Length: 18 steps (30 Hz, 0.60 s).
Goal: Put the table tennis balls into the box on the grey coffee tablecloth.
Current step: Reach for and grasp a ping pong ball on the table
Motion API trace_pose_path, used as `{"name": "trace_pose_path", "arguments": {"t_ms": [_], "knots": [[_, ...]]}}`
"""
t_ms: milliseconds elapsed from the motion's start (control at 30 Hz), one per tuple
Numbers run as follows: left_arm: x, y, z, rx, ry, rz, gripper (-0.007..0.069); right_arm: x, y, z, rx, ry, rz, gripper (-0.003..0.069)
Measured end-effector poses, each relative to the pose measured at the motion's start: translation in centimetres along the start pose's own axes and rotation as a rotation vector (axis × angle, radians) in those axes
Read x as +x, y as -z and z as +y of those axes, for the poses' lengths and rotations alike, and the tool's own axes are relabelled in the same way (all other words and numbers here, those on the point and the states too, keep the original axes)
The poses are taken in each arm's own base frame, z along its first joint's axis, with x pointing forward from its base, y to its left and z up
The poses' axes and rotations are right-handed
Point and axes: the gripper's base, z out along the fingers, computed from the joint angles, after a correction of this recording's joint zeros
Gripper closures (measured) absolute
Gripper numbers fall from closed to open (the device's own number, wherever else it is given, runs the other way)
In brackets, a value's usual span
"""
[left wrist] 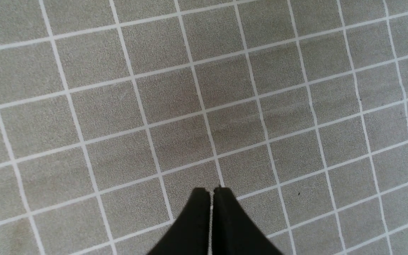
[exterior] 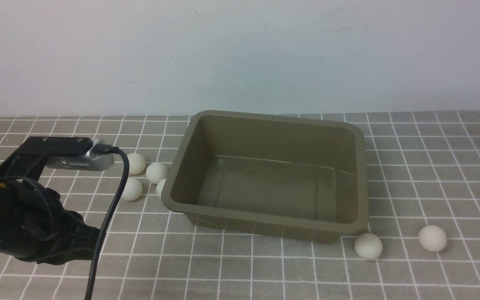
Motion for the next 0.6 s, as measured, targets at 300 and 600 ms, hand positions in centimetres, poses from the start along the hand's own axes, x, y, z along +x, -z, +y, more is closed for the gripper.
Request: {"name": "trace_pose_path", "arguments": {"t_ms": [300,600], "knots": [[0.1,0.0,-0.1,0.006,0.0,0.016,0.0629,-1.8,-6.6,-1.1,0.088,-0.07,0.205,0.0106],[0.2,0.0,-0.1,0.007,0.0,0.019,0.0629,-0.9,-9.6,-1.6,0.114,-0.078,0.317,0.0132]]}}
